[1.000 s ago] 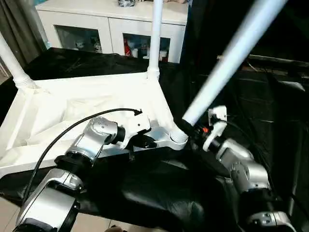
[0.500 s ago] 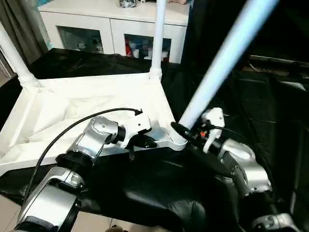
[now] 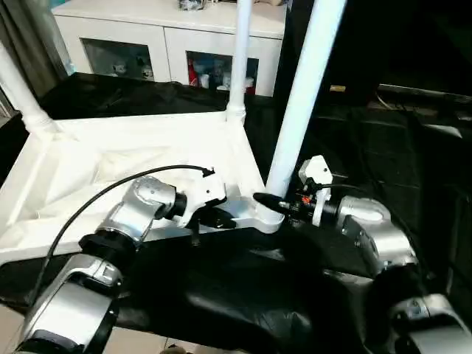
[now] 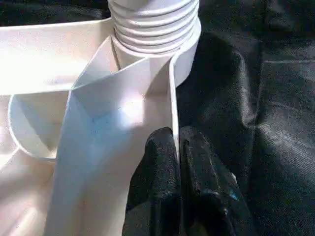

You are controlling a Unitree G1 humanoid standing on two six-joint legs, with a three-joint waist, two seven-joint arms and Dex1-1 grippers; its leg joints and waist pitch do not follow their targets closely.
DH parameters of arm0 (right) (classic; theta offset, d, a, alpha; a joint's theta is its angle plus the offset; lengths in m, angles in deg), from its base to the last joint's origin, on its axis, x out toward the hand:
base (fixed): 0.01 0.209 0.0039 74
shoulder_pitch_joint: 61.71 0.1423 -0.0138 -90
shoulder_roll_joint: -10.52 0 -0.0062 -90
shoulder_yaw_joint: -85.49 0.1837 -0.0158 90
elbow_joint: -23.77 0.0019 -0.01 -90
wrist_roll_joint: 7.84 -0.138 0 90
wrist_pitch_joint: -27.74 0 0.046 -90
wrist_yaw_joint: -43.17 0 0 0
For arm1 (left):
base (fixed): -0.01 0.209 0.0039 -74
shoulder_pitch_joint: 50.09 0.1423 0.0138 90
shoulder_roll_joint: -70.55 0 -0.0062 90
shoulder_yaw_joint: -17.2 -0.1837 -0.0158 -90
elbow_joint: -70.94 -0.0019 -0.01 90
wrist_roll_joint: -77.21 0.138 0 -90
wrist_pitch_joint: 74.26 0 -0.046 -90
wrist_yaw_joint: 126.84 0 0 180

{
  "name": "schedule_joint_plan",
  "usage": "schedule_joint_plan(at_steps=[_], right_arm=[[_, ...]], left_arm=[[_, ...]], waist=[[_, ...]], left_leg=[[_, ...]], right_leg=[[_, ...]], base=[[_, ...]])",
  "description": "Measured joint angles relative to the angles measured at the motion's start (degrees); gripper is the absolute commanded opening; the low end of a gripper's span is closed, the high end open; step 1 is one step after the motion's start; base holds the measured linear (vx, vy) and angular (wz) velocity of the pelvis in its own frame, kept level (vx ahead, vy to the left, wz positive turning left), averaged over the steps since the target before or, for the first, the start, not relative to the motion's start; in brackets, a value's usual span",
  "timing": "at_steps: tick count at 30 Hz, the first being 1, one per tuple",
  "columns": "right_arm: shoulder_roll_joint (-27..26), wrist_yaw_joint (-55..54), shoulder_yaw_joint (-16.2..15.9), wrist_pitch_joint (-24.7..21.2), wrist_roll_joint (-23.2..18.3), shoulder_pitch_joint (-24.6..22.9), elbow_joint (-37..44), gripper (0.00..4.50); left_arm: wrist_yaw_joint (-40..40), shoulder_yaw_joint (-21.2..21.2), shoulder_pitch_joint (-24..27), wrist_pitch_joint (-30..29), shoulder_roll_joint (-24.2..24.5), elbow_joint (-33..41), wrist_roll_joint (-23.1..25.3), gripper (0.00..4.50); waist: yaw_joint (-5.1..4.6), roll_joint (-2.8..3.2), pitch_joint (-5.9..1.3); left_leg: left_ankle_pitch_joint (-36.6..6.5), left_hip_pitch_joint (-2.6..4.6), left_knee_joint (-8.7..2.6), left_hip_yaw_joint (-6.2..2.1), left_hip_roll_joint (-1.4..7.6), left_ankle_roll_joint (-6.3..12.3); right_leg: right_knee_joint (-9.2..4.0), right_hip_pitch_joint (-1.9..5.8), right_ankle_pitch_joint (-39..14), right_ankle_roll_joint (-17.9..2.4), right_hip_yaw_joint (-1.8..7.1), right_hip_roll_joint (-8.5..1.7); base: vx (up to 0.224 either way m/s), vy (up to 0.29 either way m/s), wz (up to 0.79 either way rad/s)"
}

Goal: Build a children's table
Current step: Insert table leg to table base, then rotate leg to tighten

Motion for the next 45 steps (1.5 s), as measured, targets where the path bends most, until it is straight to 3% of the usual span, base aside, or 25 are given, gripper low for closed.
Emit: schedule_joint_plan(at_steps=[8,16,20,26,31,33,40,45], right_arm=[[0.37,5.82,0.16,2.69,-0.85,1.15,-3.25,1.9],[-0.33,4.77,1.1,4.32,-0.84,1.93,-5.65,1.9],[-3.2,-7.68,2.47,5.36,0.8,2.64,-7.47,1.9],[-8.34,-26.27,4.98,4.47,2.9,4.11,-9.25,1.9],[-12.78,-40.91,7.92,3.59,3.0,8.8,-15.09,1.9],[-14.41,-46.24,9.2,3.57,3.17,10.59,-17.47,1.9],[-16.13,-52.31,9.25,3.55,5.15,12.37,-19.43,1.9],[-16.6,-54.27,9.15,3.57,6.66,14.13,-21.87,1.9]], left_arm=[[2.65,-0.06,0.0,1.02,1.04,0.42,-0.3,0.0],[1.09,-0.07,-0.23,0.71,0.82,0.1,-0.03,0.0],[-5.76,0.13,-3.31,-3.54,-1.94,-3.09,1.93,0.0],[-14.35,0.14,-7.64,-9.13,-6.29,-7.97,3.45,0.0],[-22.67,0.65,-11.42,-13.54,-10.38,-12.75,4.33,0.0],[-25.69,1.31,-12.5,-14.69,-12.16,-14.41,4.38,0.0],[-28.26,1.67,-13.62,-16.19,-13.79,-16.19,4.41,0.0],[-28.94,1.78,-13.76,-16.15,-13.87,-16.72,4.42,0.0]], waist=[[-0.03,-0.6,0.37],[-0.16,-0.66,0.41],[-0.43,-0.74,0.53],[-1.68,-0.68,0.58],[-2.1,-0.59,0.63],[-2.37,-0.61,0.62],[-2.89,-0.47,0.68],[-3.02,-0.43,0.71]], left_leg=[[0.0,0.0,-0.04,0.0,0.0,0.0],[0.0,0.07,-0.34,0.04,0.0,0.0],[0.0,0.14,-0.4,0.0,0.0,0.0],[0.0,0.03,-0.62,-0.16,-0.15,0.02],[-0.01,0.02,-0.69,-0.39,-0.36,0.04],[-0.02,0.03,-0.69,-0.47,-0.65,0.05],[-0.14,0.18,-0.83,-0.51,-0.72,0.24],[-0.28,0.33,-0.91,-0.58,-0.72,0.47]], right_leg=[[-0.08,0.0,0.0,0.0,0.0,0.0],[-0.38,0.09,0.02,-0.03,-0.03,0.01],[-0.62,0.13,0.01,-0.02,-0.16,0.0],[-1.88,0.2,0.01,-0.01,-0.4,-0.1],[-2.76,0.28,0.01,-0.01,-0.59,-0.2],[-2.85,0.3,0.01,-0.01,-1.06,-0.76],[-4.01,0.95,0.01,-0.01,-3.03,-1.89],[-4.79,1.21,0.01,-0.01,-3.34,-1.92]], base=[[0.0,0.0,0.0],[0.0,0.0,0.0],[0.0,0.0,0.0],[0.0,0.0,0.0],[0.0,0.0,0.0],[0.0,0.0,0.0],[0.0,0.0,0.0],[0.0,0.0,0.0]])
